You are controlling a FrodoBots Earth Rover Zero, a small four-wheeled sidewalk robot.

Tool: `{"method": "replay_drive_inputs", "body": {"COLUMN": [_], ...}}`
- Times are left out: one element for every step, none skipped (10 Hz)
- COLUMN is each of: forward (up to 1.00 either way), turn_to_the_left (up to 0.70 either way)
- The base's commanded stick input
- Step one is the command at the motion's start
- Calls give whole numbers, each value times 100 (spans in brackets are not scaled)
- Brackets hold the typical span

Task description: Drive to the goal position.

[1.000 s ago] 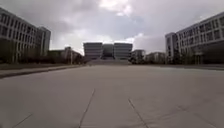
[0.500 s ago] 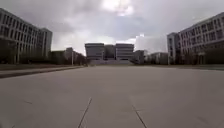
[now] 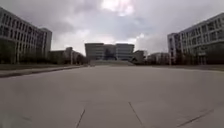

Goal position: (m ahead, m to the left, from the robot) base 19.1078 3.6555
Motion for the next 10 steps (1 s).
{"method": "replay_drive_inputs", "body": {"forward": [100, 100, 100, 100, 100, 100, 100, 100, 100, 100], "turn_to_the_left": [0, 0, 0, 0, 0, 0, 0, 0, 0, 0]}}
